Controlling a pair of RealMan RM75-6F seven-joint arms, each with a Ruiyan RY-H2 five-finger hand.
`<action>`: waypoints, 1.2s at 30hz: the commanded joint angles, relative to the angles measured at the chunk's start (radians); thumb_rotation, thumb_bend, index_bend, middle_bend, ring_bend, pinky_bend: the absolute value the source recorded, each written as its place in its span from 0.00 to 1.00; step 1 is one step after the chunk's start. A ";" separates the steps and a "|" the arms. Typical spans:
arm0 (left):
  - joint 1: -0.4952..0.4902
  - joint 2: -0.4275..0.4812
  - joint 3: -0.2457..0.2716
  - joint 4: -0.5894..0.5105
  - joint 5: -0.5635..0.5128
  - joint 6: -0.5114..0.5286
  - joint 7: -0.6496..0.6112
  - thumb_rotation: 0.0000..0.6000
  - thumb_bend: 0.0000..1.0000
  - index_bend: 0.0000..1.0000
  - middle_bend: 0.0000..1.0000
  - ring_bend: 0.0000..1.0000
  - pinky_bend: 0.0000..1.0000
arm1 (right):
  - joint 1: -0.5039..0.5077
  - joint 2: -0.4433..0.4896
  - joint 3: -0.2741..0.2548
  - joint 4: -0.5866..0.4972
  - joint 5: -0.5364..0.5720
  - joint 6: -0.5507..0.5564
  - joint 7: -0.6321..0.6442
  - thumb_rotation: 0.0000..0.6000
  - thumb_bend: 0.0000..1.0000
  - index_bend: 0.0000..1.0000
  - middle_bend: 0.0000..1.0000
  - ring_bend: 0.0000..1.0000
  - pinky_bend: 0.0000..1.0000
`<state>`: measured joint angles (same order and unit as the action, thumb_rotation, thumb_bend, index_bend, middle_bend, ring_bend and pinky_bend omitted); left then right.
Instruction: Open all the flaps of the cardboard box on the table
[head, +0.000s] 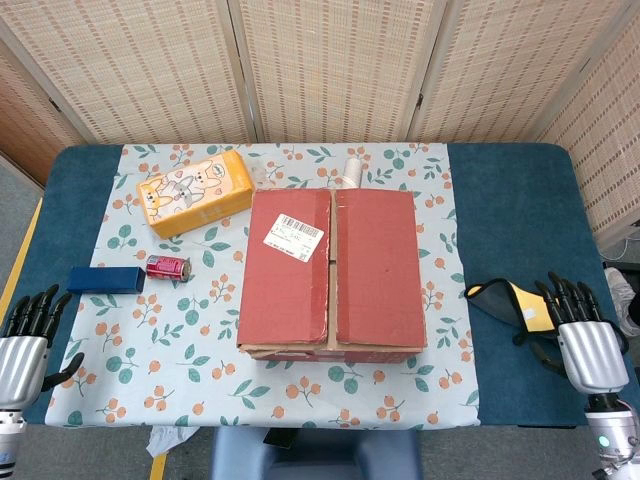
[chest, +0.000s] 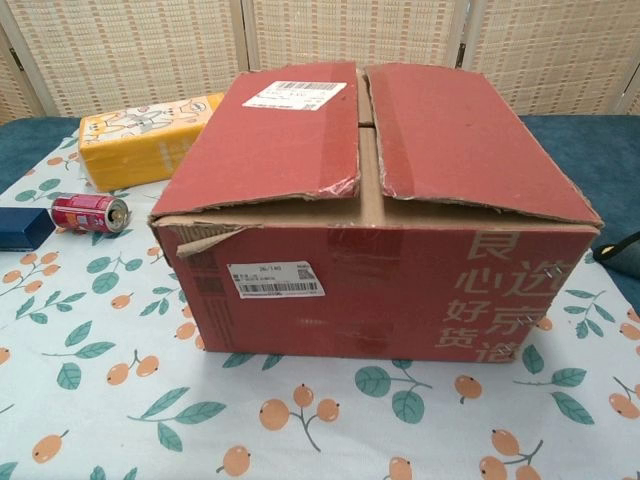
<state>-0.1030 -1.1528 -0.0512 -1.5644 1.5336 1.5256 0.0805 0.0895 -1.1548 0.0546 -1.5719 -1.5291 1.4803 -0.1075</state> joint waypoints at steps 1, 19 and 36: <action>-0.001 0.000 -0.001 0.001 -0.003 -0.002 0.001 1.00 0.32 0.00 0.00 0.00 0.01 | 0.003 -0.002 0.001 0.003 0.006 -0.009 0.000 1.00 0.29 0.00 0.00 0.00 0.00; -0.012 0.010 0.001 -0.010 -0.014 -0.032 -0.009 1.00 0.32 0.00 0.00 0.00 0.01 | 0.172 0.096 -0.021 -0.251 -0.191 -0.179 0.067 1.00 0.29 0.00 0.00 0.00 0.00; -0.001 0.036 0.009 -0.013 -0.005 -0.020 -0.086 1.00 0.32 0.00 0.00 0.00 0.01 | 0.363 -0.022 0.052 -0.398 -0.187 -0.363 -0.058 1.00 0.29 0.00 0.00 0.00 0.00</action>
<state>-0.1042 -1.1177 -0.0425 -1.5774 1.5283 1.5049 -0.0043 0.4400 -1.1552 0.0953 -1.9790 -1.7259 1.1286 -0.1552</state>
